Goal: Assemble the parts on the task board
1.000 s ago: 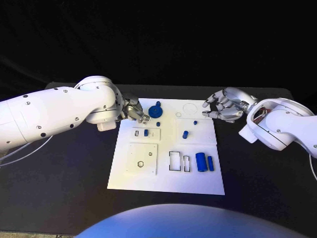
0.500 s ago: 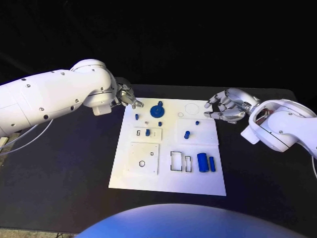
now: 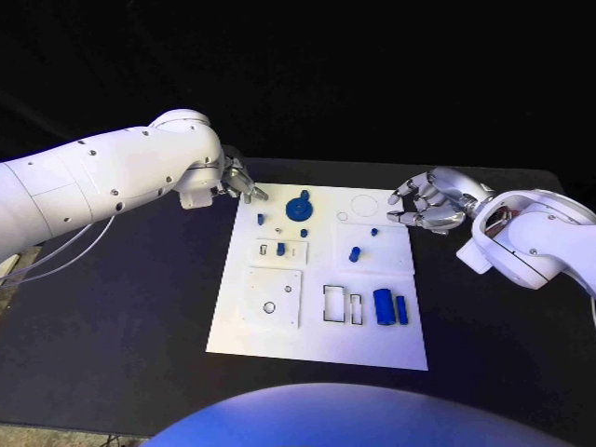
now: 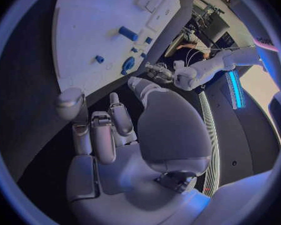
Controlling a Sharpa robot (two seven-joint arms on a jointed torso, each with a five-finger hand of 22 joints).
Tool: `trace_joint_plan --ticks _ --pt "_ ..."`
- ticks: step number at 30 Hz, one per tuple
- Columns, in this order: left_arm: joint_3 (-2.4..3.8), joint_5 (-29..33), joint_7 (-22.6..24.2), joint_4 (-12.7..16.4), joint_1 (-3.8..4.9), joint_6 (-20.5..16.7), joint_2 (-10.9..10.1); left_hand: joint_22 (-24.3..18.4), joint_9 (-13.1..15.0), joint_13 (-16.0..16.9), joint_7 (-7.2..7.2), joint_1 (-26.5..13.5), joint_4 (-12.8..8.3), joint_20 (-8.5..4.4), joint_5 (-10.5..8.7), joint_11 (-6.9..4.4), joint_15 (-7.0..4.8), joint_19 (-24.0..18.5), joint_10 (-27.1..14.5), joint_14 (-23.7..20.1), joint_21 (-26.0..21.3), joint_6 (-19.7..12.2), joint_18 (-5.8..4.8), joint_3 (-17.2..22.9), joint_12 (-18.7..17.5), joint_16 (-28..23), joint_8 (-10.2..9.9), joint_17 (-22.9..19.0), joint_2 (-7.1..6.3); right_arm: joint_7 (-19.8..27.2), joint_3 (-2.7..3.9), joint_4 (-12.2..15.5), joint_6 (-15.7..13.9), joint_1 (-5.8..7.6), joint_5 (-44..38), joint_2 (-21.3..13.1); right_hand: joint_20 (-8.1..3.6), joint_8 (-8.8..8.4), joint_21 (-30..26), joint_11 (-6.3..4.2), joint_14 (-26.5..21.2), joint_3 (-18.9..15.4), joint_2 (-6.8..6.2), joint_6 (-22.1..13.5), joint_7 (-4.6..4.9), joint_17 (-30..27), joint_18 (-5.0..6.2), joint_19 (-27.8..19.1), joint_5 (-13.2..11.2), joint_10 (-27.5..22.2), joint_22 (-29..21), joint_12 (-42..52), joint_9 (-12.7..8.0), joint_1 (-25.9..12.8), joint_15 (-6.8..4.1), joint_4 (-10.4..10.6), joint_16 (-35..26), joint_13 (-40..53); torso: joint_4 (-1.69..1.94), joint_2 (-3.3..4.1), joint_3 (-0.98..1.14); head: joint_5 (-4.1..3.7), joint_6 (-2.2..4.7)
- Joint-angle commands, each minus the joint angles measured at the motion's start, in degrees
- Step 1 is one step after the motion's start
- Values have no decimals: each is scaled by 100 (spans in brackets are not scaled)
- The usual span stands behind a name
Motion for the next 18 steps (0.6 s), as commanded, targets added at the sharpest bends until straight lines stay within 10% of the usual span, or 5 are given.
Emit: trace_joint_plan --ticks 1,10,18 --pt "-14 -43 152 -132 -14 378 93 1259 -28 -15 36 4 3 36 -89 27 58 445 -18 606 -45 -35 -83 -61 -22 21 -51 1510 37 46 -1 7 17 -6 -20 6 -3 31 -36 -15 499 -2 11 -49 1 1191 107 -44 7 -19 -9 3 7 -35 -5 35 -28 -4 -1 0 -1 14 -2" --pt "-50 12 230 -373 -57 468 253 1268 -106 -6 43 -126 9 55 -436 40 73 449 -26 606 -39 -20 -85 -252 2 21 -42 1510 89 47 0 6 18 -11 -20 14 -3 31 -36 -15 499 -2 11 -49 1 1191 107 -44 7 -19 -9 3 7 -35 -5 35 -28 -4 -2 -1 5 -11 -13" --pt "-76 67 222 -477 -79 635 305 1254 -128 -28 46 -108 5 58 -335 41 75 439 -49 606 -61 -31 -79 -272 -8 21 -42 1510 130 45 0 7 27 -12 -20 14 -4 35 -39 -16 498 3 12 -53 0 1187 107 -43 16 -21 -8 3 7 -27 -5 40 -30 -7 0 -9 12 -14 -13"
